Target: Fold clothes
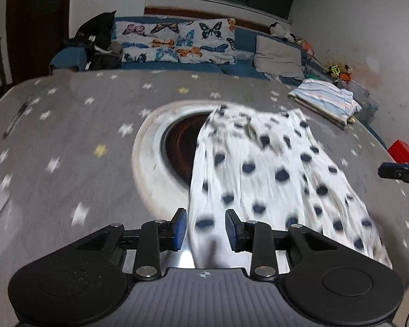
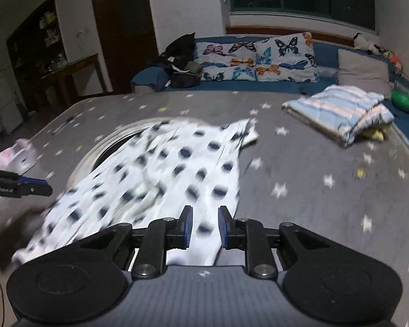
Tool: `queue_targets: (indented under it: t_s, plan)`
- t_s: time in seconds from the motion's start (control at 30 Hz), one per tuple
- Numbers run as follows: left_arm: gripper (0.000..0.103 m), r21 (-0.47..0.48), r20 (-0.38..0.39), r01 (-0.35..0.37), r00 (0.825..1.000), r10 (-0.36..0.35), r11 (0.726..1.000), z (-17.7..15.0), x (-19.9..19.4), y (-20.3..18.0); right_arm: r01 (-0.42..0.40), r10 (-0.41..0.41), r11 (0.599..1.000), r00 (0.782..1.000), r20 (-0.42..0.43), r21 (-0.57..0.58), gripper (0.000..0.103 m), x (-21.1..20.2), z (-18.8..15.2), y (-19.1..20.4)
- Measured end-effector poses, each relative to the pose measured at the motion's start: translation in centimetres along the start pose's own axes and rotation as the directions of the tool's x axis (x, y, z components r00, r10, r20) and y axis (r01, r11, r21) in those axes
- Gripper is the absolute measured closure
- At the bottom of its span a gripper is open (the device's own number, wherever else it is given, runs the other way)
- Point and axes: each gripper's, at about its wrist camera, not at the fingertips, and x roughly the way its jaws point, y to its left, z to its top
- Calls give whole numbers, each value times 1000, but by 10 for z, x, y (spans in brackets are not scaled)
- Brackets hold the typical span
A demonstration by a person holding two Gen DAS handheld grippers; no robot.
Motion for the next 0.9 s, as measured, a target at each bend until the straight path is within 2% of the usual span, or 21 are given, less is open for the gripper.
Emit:
queue_targets:
  t_s: [0.3, 0.47, 0.63, 0.8, 0.9]
  plan:
    - [69, 72, 24, -15, 1000, 13, 997, 74, 73, -20, 14, -14, 999, 1000, -2, 34, 79, 60, 58, -28]
    - [62, 104, 27, -16, 1000, 13, 994, 107, 118, -26, 5, -5, 998, 1000, -15, 57, 79, 98, 86, -42]
    - [62, 145, 12, -17, 1000, 15, 989, 129, 162, -32, -20, 24, 994, 999, -37, 104, 78, 136, 103, -58]
    - [62, 164, -12, 38, 999, -37, 986, 142, 194, -38, -40, 53, 986, 996, -78, 159, 78, 172, 109, -74]
    - [62, 191, -32, 47, 999, -42, 980, 143, 209, -42, -62, 83, 975, 992, -93, 211, 78, 189, 109, -84]
